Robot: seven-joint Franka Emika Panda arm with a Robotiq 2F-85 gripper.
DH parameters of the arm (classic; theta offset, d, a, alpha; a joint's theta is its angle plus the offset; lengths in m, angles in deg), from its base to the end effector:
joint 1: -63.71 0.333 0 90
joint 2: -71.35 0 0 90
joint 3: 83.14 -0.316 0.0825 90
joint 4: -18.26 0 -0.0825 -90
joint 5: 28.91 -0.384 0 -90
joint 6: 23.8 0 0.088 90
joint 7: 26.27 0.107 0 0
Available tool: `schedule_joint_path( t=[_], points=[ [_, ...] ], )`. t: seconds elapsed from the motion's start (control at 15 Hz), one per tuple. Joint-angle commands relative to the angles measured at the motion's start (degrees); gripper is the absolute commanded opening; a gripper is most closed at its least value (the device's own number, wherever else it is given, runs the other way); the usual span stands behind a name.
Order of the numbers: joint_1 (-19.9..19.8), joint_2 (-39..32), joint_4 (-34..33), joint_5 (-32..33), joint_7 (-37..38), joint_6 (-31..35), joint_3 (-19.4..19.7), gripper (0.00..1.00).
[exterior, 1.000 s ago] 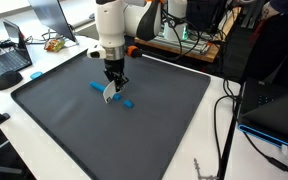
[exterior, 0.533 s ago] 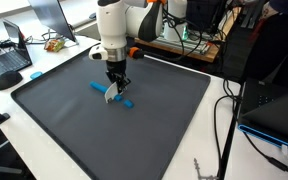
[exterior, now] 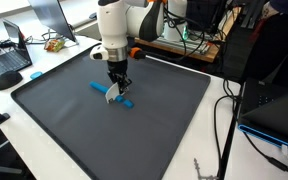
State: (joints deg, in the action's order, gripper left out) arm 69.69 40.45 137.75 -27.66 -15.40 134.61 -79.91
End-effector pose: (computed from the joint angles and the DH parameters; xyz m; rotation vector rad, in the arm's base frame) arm 0.5960 0.0298 0.1755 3.1078 -0.1742 0.2245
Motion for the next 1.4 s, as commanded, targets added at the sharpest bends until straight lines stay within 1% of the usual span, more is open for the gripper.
schedule_joint_path(
  t=[0.0, 0.27, 0.67, 0.87, 1.13, 1.2, 1.27, 1.33],
  points=[
    [-1.1, 1.1, 1.7, -1.0, -0.1, 0.0, -0.1, 0.01],
    [-1.8, 2.9, 2.3, -0.2, -0.1, -0.1, 1.7, 0.01],
    [-7.1, 7.2, 4.0, -3.3, -4.9, 0.2, -1.7, 0.01],
    [-11.0, 9.9, 5.1, -6.7, -9.9, -0.8, -4.3, 0.01],
    [-13.1, 11.2, 5.5, -8.4, -12.8, -0.8, -4.2, 0.01],
    [-13.1, 11.1, 5.6, -7.7, -13.3, 0.0, -3.7, 0.01],
    [-14.7, 11.3, 5.9, -9.2, -16.4, 1.1, -5.2, 0.01],
    [-12.2, 9.6, 3.9, -6.6, -12.2, -0.2, -2.9, 0.01]
  ],
)
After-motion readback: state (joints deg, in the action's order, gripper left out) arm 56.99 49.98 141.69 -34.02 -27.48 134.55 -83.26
